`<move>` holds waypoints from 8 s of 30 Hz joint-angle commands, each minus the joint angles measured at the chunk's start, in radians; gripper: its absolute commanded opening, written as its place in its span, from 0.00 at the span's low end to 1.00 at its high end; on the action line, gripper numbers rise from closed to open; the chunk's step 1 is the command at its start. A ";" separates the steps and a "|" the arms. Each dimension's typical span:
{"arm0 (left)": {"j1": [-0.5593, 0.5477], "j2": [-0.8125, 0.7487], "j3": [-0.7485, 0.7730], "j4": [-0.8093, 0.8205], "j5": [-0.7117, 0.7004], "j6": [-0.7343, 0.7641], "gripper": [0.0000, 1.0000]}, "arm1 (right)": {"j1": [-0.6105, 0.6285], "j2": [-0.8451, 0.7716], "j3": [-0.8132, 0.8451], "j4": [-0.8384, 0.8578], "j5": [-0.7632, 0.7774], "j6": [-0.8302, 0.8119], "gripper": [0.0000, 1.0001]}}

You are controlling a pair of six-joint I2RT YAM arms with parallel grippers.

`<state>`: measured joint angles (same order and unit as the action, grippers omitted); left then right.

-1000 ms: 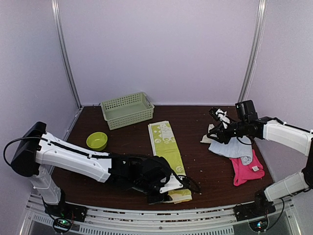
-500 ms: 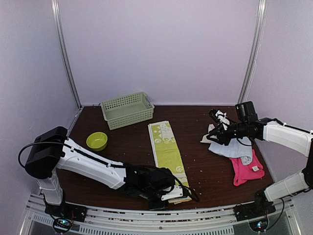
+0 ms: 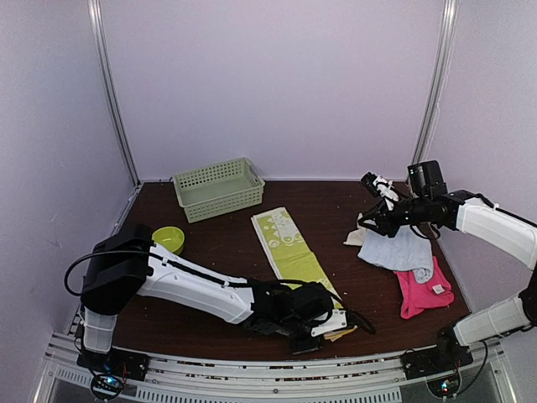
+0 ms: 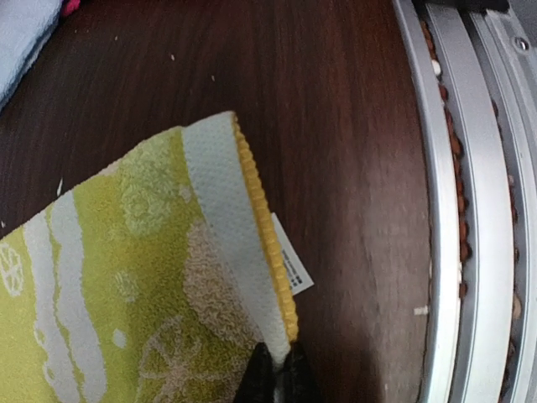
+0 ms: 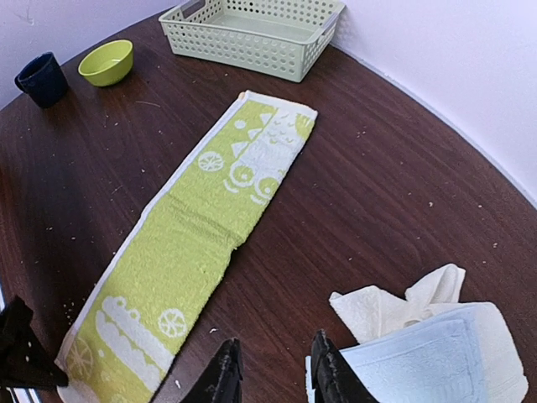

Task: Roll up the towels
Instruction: Adjust the towel at the center of the board, then rotate the towel at the center of the board, then pick up the towel from the center of the board, then fold the towel at the center of the board.

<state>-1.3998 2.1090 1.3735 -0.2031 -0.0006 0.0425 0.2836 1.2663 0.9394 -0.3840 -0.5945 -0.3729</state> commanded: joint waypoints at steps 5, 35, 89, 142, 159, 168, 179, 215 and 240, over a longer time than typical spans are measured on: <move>0.019 0.098 0.155 0.026 0.070 0.007 0.00 | -0.022 -0.093 0.083 -0.164 0.093 -0.033 0.31; 0.630 0.161 0.426 -0.056 0.026 -0.312 0.00 | 0.503 0.106 -0.092 -0.311 0.255 -0.208 0.14; 0.515 -0.652 -0.553 -0.225 -0.304 -0.736 0.00 | 0.199 0.354 0.195 -0.400 0.463 -0.003 0.19; 0.562 -0.914 -0.833 -0.360 -0.270 -0.915 0.57 | 0.213 0.677 0.370 -0.384 0.379 0.174 0.42; 0.562 -0.879 -0.850 -0.347 -0.246 -0.916 0.55 | 0.159 0.704 0.374 -0.368 0.280 0.183 0.43; 0.562 -0.858 -0.853 -0.335 -0.243 -0.913 0.57 | 0.161 0.770 0.365 -0.363 0.205 0.158 0.15; 0.562 -0.908 -0.893 -0.325 -0.252 -0.942 0.58 | 0.130 0.703 0.434 -0.395 0.107 0.148 0.00; 0.562 -0.726 -0.783 -0.083 -0.133 -0.827 0.22 | 0.111 0.624 0.762 -0.578 0.103 0.141 0.00; 0.562 -0.806 -0.862 -0.030 -0.154 -0.862 0.20 | 0.522 0.947 1.086 -0.634 -0.135 0.250 0.00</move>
<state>-0.8433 1.3281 0.5331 -0.2832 -0.1505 -0.8112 0.7631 2.1910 1.9610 -1.0069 -0.6426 -0.1604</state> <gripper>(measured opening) 0.202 0.020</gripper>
